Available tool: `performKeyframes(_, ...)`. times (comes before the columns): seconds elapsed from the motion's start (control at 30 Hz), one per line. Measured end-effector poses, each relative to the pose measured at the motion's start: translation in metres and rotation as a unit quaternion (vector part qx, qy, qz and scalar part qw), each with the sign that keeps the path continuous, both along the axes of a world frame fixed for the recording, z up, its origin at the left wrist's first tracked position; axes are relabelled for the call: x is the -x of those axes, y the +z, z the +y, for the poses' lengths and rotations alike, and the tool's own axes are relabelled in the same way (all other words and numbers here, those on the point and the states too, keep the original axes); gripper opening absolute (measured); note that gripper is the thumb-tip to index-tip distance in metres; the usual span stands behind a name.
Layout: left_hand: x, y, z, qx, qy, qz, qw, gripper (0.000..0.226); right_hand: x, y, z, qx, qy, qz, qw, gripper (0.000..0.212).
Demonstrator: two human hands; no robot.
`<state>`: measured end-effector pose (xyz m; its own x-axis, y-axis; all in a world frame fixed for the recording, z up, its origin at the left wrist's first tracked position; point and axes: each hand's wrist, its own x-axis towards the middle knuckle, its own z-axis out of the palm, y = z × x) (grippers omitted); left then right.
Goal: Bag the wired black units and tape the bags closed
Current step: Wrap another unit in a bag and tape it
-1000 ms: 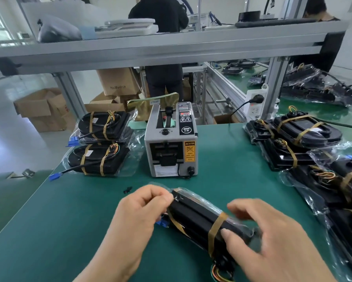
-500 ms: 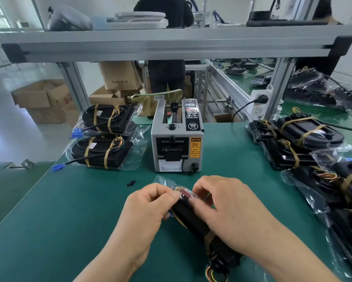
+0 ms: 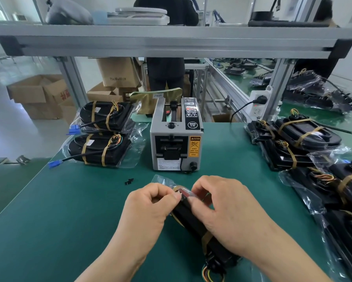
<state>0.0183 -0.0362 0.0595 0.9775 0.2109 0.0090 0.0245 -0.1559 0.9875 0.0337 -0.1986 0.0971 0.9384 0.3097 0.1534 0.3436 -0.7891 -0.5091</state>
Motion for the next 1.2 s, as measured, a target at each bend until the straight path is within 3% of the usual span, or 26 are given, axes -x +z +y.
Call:
performKeyframes(0.53, 0.0, -0.003, -0.009, -0.054, 0.044, 0.03, 0.997, 0.01, 0.001, -0.004, -0.002, -0.018, 0.0, -0.011, 1.0, 0.029)
performKeyframes(0.73, -0.005, -0.005, -0.014, -0.031, 0.106, 0.058, 0.992, 0.039, 0.0, -0.003, -0.003, -0.028, 0.001, -0.002, 1.0, 0.024)
performKeyframes(0.97, -0.014, -0.009, -0.012, 0.077, 0.054, 0.026, 0.995, 0.01, -0.004, -0.005, -0.006, -0.037, -0.001, 0.006, 0.999, 0.027)
performKeyframes(1.13, -0.017, -0.008, -0.007, 0.052, 0.021, 0.016, 0.998, 0.027, -0.007, -0.007, -0.009, -0.057, -0.006, 0.021, 0.998, 0.028)
performKeyframes(1.2, -0.019, -0.006, -0.002, 0.035, 0.008, 0.029, 0.999, 0.031, -0.006, -0.006, -0.01, -0.073, -0.001, 0.044, 0.996, 0.037)
